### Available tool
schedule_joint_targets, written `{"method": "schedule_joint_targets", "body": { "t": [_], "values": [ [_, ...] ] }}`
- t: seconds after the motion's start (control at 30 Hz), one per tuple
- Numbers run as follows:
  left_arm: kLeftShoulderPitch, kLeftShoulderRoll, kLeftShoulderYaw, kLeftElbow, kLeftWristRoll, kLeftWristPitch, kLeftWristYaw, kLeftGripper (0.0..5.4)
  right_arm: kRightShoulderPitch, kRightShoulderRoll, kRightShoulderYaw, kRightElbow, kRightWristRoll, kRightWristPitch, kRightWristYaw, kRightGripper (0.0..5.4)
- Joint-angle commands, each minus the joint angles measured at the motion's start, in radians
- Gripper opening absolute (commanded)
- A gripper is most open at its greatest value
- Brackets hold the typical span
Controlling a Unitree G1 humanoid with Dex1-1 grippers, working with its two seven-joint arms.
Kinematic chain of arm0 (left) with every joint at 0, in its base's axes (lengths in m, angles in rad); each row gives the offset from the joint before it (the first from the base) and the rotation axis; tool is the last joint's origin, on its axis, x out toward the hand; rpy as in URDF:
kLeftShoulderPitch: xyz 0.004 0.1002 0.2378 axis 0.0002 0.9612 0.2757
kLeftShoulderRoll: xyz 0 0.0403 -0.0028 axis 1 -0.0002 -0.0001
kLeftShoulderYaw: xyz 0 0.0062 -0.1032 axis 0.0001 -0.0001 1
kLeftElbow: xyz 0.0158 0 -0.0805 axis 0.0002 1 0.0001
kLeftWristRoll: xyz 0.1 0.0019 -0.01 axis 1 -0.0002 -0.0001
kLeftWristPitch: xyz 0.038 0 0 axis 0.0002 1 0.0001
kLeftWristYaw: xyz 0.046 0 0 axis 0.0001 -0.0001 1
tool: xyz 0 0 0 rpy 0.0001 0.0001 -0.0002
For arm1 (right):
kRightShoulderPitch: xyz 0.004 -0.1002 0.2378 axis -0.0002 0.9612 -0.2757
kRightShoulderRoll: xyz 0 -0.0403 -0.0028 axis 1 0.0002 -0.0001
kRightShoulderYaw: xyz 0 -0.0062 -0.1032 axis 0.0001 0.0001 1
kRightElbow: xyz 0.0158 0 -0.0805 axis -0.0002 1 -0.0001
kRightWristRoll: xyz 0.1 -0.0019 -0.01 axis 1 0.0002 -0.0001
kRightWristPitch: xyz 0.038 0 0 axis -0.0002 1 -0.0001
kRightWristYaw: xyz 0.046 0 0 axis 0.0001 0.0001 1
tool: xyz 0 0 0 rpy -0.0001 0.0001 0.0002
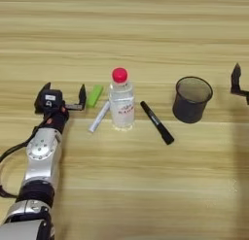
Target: Move the objects on the table
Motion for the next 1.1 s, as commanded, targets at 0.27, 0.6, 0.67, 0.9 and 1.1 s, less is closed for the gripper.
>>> {"method": "schedule_joint_targets", "body": {
  "t": [0.27,0.6,0.67,0.9,1.1],
  "values": [
    [-0.049,0.014,0.018,0.078,0.012,-0.067,0.038,5.37,0.159,0.018,0.216,-0.395,-0.056,0.093,0.131,5.4],
    [-0.052,0.006,0.012,0.084,0.013,-0.085,0.033,5.37,0.219,0.029,0.381,-0.475,-0.053,0.164,0.27,5.4],
    [-0.05,0.005,0.006,0.077,0.017,-0.094,0.028,5.37,0.225,0.029,0.409,-0.484,-0.042,0.19,0.301,5.4],
    [-0.046,0.0,-0.004,0.071,0.018,-0.101,0.026,5.37,0.255,0.005,0.509,-0.563,-0.009,0.301,0.423,5.4],
    [-0.046,-0.002,-0.004,0.072,0.016,-0.099,0.028,5.37,0.257,-0.018,0.569,-0.581,0.001,0.365,0.503,5.4]
  ]
}}
